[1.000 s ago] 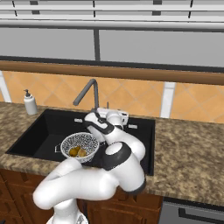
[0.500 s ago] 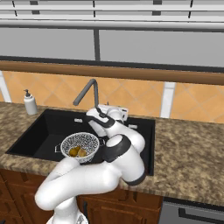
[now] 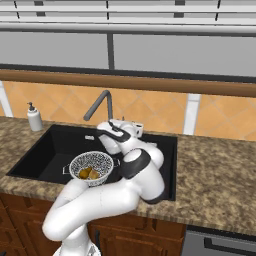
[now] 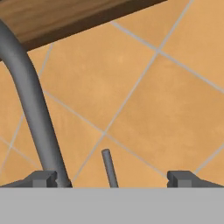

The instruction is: Put the colander in the sink, put the kiwi, pear in the colander, and turn on the sink faucet and pour water over the colander.

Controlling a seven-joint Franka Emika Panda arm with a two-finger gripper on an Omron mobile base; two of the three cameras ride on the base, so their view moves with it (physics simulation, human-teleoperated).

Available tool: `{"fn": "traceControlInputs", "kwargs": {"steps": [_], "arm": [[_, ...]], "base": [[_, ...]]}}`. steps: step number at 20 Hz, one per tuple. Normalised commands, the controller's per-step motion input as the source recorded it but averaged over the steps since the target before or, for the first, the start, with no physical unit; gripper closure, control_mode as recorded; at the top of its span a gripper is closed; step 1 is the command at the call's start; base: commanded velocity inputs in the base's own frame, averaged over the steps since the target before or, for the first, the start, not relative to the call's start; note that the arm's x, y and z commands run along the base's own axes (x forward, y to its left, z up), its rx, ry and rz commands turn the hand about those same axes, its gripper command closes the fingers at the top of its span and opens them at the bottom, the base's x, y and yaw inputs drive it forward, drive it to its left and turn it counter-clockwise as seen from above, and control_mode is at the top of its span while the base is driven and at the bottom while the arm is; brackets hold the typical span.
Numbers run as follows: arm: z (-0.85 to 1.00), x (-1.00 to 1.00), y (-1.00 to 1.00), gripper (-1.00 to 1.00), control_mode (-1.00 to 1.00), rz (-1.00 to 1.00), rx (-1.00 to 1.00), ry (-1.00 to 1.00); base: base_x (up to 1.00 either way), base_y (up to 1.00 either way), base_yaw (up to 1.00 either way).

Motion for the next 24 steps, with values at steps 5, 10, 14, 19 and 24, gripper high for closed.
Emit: {"fn": "traceControlInputs", "kwargs": {"steps": [5,10,14,19,24], "arm": [[-0.04,0.32,0.02,-1.0,-1.0,0.0,0.0,0.0],[-0.12,0.23,0.01,-1.0,-1.0,0.0,0.0,0.0],[-0.16,0.16,0.0,-1.0,-1.0,0.0,0.0,0.0],[-0.17,0.13,0.0,-1.0,-1.0,0.0,0.0,0.0],[-0.17,0.11,0.0,-1.0,-1.0,0.0,0.0,0.0]], "base": [[0.0,0.0,0.0],[0.0,0.0,0.0],[0.0,0.0,0.0],[0.0,0.0,0.0],[0.0,0.0,0.0]]}}
